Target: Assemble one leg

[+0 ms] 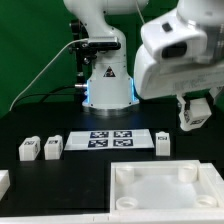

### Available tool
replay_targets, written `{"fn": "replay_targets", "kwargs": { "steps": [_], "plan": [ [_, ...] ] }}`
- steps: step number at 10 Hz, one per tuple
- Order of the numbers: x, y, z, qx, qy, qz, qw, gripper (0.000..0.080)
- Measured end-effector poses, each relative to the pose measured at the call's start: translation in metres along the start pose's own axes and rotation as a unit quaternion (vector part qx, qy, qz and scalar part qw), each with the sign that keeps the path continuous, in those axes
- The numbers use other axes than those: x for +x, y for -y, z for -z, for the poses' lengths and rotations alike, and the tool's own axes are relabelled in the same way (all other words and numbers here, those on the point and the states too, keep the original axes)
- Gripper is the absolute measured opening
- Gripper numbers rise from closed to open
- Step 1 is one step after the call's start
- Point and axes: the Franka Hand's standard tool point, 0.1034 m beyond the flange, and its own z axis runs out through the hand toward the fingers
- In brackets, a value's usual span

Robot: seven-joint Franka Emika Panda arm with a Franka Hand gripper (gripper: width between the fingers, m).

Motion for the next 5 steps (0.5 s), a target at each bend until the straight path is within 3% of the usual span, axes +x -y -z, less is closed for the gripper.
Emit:
{"fn": "replay_targets", "kwargs": {
  "steps": [1, 3, 4, 5],
  "plan": [
    [-0.003, -0.001, -0.003, -0.003, -0.033, 0.000, 0.999, 0.0292],
    [0.005, -0.003, -0.001, -0.007, -0.145, 0.000, 0.989, 0.0292],
    [0.001, -0.005, -0.002, -0.009, -0.163, 0.001, 0.987, 0.0292],
    [0.018, -0.016, 0.015, -0.014, -0.213, 0.024, 0.977, 0.0292]
  ]
}}
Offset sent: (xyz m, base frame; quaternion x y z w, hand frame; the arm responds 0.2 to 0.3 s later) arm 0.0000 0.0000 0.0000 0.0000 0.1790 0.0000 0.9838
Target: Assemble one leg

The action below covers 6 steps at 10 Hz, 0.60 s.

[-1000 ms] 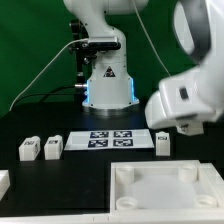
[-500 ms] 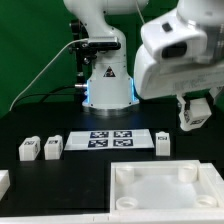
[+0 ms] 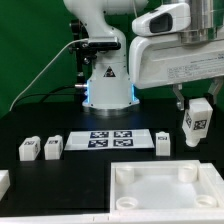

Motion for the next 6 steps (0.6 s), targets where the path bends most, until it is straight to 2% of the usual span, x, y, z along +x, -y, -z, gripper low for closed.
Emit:
{"fn": "replay_targets", "kwargs": {
  "steps": [1, 2, 3, 4, 6],
  "plan": [
    [0.024, -0.011, 0.013, -0.006, -0.059, -0.003, 0.998, 0.0292],
    [0.036, -0.013, 0.015, -0.010, -0.101, 0.004, 0.995, 0.0292],
    [0.036, -0.013, 0.014, -0.012, -0.142, 0.002, 0.990, 0.0292],
    [0.028, -0.013, 0.009, -0.011, -0.124, 0.002, 0.992, 0.0292],
    [0.030, -0.013, 0.009, -0.011, -0.125, 0.002, 0.992, 0.0292]
  ]
}}
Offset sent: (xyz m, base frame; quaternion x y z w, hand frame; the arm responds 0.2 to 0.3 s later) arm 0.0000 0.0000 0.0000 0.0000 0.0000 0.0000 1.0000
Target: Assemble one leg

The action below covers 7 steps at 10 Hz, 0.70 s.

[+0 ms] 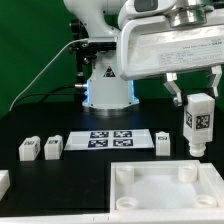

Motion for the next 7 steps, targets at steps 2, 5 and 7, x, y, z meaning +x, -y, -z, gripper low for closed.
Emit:
{"fn": "replay_targets", "kwargs": {
  "steps": [2, 5, 7],
  "plan": [
    [-0.004, -0.004, -0.010, 0.000, 0.007, 0.001, 1.000, 0.0292],
    [0.005, 0.000, -0.037, 0.004, -0.013, -0.005, 1.000, 0.0292],
    [0.001, 0.001, -0.051, 0.006, -0.008, -0.005, 1.000, 0.0292]
  ]
}}
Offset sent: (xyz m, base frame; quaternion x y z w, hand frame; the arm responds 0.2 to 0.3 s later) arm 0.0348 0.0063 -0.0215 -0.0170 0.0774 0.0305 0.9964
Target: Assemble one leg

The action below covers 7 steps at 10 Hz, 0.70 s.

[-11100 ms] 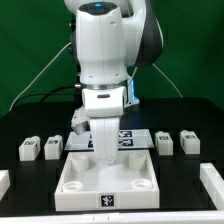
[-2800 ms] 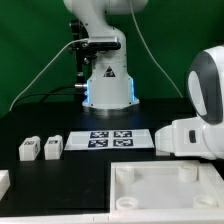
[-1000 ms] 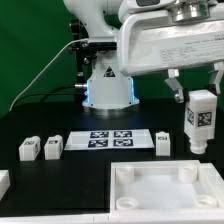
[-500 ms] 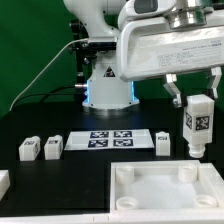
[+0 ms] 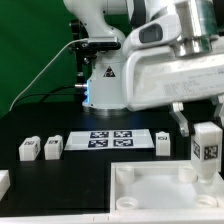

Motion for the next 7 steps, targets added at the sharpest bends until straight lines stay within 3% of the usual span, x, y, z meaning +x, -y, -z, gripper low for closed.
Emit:
{"fn": "replay_targets", "kwargs": {
  "steps": [3, 7],
  "plan": [
    [-0.007, -0.001, -0.012, 0.001, 0.004, -0.001, 1.000, 0.0292],
    [-0.001, 0.000, -0.015, 0.001, -0.006, -0.001, 1.000, 0.0292]
  ]
}}
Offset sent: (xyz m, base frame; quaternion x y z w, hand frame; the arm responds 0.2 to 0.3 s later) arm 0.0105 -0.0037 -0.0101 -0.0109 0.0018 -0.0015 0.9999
